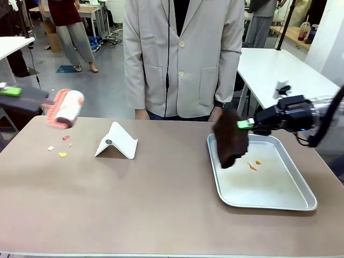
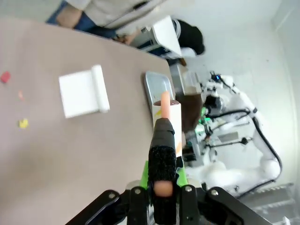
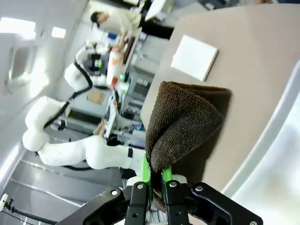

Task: Clean the surface of the table.
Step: Hold the Lint Roller with your left hand and the towel with your right hand.

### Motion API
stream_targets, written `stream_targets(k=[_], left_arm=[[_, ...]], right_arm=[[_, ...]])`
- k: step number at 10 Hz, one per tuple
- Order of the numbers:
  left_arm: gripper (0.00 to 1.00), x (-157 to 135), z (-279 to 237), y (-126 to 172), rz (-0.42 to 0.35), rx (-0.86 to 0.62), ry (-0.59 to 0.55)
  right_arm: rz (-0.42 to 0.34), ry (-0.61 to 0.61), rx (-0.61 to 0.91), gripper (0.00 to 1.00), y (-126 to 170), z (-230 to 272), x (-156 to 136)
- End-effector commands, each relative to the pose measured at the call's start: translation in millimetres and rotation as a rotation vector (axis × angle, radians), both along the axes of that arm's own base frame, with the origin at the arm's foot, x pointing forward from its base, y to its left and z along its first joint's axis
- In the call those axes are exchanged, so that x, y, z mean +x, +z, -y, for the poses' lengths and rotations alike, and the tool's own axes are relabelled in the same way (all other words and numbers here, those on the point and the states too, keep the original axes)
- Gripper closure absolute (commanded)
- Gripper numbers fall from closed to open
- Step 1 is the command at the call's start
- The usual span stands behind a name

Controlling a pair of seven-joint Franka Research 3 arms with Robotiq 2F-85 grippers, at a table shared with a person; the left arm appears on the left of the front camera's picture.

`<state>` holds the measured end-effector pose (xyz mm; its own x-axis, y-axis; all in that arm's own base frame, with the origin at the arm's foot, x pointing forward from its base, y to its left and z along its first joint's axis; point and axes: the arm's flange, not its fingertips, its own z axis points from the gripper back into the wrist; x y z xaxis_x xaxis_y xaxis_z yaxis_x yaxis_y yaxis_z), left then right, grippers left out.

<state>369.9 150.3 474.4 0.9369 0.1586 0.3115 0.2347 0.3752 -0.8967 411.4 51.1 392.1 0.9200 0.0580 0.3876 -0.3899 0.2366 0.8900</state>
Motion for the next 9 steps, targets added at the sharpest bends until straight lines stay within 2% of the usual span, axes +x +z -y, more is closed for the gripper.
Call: stream_targets(k=[1,3,6,9], left_arm=[[1.00,-8,-41,-14,-0.002,-0.050,-0.094],[1.00,-22,-78,-39,-0.013,-0.090,-0.143],[1.00,-33,-117,-74,0.039,-0.220,-0.178],[1.00,-26,-104,-99,0.049,-0.304,-0.133]], right_arm=[[0.041,-0.097,0.062,1.00,5,36,-21],[0.039,-0.168,0.120,1.00,0,80,-32],[-0.004,-0.224,0.209,1.00,-15,143,-46],[-0.016,-0.288,0.249,1.00,-34,179,-55]])
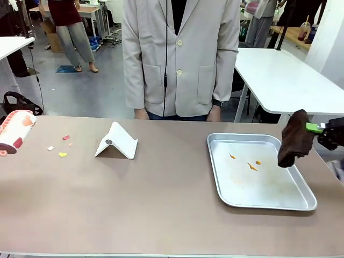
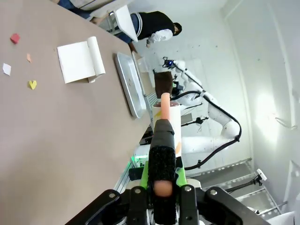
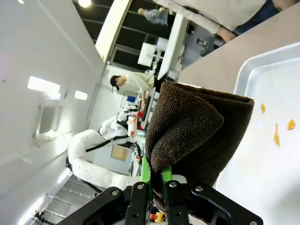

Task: Clean the surface of the table.
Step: Hold the Lint Roller with your left hand and the towel with your right hand, then if a person points to the right, clean the right side of the table with your right hand, and if they point to the left, clean the left side with your left hand.

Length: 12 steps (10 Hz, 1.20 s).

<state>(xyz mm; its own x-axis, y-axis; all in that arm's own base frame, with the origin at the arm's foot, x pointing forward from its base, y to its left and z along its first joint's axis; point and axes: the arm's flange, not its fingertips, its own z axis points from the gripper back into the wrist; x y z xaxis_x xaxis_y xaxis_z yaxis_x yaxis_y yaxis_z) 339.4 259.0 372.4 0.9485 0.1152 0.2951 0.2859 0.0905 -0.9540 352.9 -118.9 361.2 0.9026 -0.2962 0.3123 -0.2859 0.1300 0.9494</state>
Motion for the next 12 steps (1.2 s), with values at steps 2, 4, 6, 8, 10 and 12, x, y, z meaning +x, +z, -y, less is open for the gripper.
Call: stream_targets(k=[2,4,6,8,10,12], left_arm=[[1.00,11,20,-3,0.018,-0.082,0.041],[1.00,9,10,-8,0.006,-0.044,0.016],[1.00,9,10,-8,0.006,-0.044,0.016],[1.00,9,10,-8,0.006,-0.044,0.016],[1.00,9,10,-8,0.006,-0.044,0.016],[1.00,9,10,-8,0.006,-0.044,0.016]], right_arm=[[0.039,-0.011,0.026,1.00,-14,15,5],[-0.008,-0.023,0.014,1.00,-15,11,-1],[-0.008,-0.023,0.014,1.00,-15,11,-1],[-0.008,-0.023,0.014,1.00,-15,11,-1],[-0.008,-0.023,0.014,1.00,-15,11,-1],[-0.008,-0.023,0.014,1.00,-15,11,-1]])
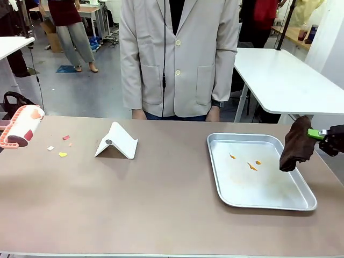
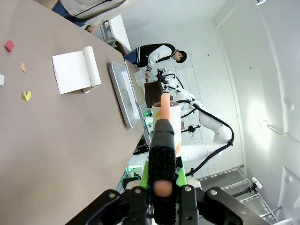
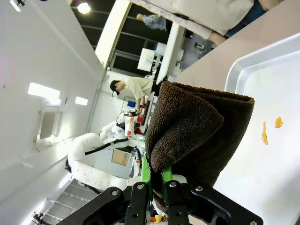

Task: Clean the surface of the table.
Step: If a person points to the right, clean the right side of the table with your right hand, and if they point to the left, clean the left side with your left hand.

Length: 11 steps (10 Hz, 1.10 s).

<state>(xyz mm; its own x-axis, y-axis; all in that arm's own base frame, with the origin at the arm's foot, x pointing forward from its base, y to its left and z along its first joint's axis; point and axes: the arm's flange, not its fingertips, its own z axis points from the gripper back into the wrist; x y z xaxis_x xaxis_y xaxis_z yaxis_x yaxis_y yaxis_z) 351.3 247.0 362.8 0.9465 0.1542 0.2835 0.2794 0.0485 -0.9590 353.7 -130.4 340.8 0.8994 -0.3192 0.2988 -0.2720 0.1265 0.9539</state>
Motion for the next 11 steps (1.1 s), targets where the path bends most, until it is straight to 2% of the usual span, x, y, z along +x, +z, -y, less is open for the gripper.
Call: stream_targets(k=[1,11], left_arm=[[1.00,-3.0,-2.2,1.3,0.011,0.008,-0.009],[1.00,-3.0,-2.2,1.3,0.011,0.008,-0.009]], right_arm=[[0.004,0.000,0.004,1.00,5.2,-0.6,-2.2],[0.004,0.000,0.004,1.00,5.2,-0.6,-2.2]])
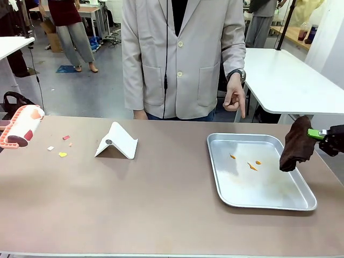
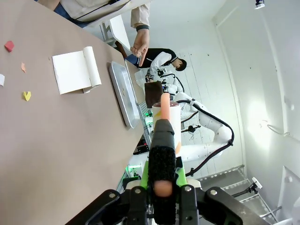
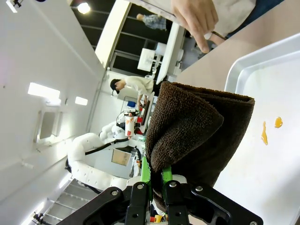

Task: Clean the surface of the table.
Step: If a person points to the right, clean the right side of the table with your right hand, and if they point to the left, clean the left side with your left hand.

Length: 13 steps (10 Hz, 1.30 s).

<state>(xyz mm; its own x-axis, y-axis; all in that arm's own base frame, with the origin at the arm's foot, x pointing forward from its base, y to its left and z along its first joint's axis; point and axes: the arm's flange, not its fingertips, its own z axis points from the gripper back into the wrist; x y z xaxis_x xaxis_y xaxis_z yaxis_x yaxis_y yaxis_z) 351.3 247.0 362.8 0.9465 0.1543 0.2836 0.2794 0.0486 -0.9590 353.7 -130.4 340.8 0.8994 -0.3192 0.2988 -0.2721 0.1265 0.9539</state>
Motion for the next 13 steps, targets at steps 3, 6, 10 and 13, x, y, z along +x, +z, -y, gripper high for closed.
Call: stream_targets(k=[3,6,10,13], left_arm=[[1.00,-3,-2,1,0.011,0.007,-0.009],[1.00,-3,-2,1,0.011,0.007,-0.009],[1.00,-3,-2,1,0.011,0.007,-0.009],[1.00,-3,-2,1,0.011,0.007,-0.009]], right_arm=[[0.000,0.000,0.000,0.89,0,0,0],[-0.013,-0.013,-0.401,0.89,16,-27,14],[-0.084,-0.061,-0.853,0.89,27,-69,53],[-0.139,-0.001,-1.055,0.89,32,-82,81]])
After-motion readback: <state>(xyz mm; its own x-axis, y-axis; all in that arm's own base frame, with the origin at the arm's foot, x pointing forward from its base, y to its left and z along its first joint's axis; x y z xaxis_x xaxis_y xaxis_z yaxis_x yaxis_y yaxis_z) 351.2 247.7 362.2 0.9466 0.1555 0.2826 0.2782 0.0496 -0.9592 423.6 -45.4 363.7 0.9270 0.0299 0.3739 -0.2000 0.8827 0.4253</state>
